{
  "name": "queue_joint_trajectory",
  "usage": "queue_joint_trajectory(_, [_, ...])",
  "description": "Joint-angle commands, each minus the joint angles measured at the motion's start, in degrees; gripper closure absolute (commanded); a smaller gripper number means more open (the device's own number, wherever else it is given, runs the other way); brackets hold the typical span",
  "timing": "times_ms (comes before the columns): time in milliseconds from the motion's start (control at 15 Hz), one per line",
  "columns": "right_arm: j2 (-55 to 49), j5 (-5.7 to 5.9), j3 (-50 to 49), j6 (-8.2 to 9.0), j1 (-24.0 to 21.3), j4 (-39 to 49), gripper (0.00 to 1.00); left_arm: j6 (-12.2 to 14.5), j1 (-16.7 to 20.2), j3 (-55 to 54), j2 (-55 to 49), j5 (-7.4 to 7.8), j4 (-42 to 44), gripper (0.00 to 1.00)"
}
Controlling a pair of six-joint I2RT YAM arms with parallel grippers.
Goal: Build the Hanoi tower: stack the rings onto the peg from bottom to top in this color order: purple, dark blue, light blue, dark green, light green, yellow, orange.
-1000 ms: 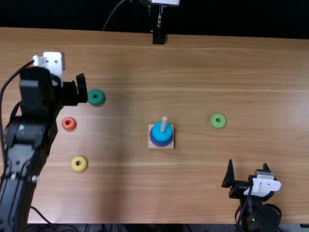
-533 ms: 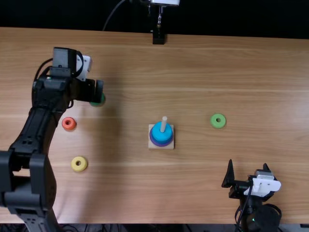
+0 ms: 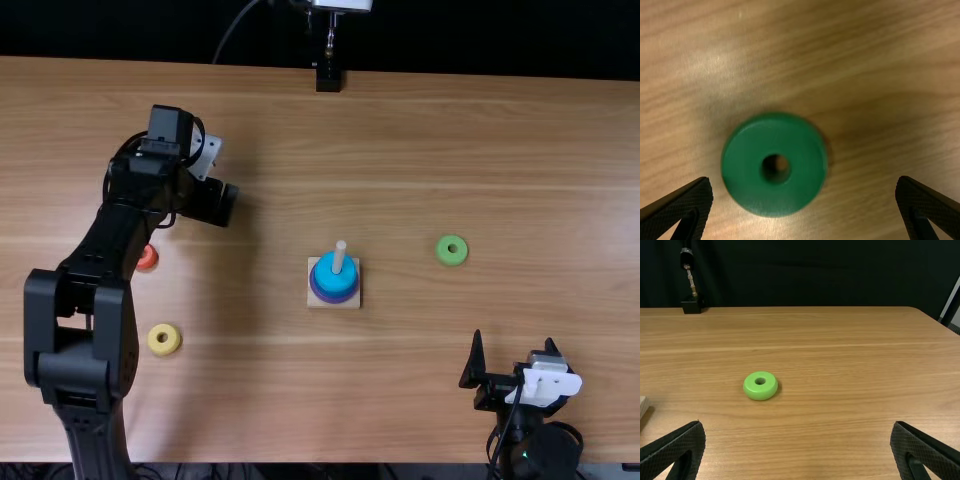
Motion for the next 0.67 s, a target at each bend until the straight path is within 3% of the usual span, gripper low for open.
queue_joint_trajectory(0, [-0.71, 1.0, -3.81, 0.05, -0.53, -1.59, 0.0, 1.27, -0.6, 2.5, 1.74, 1.29, -0.04, 0.0])
queue_joint_trajectory(600, [-0.71, 1.0, -3.81, 0.05, -0.53, -1.59, 0.0, 1.38, -0.51, 3.46, 4.91, 1.5, 0.28, 0.0])
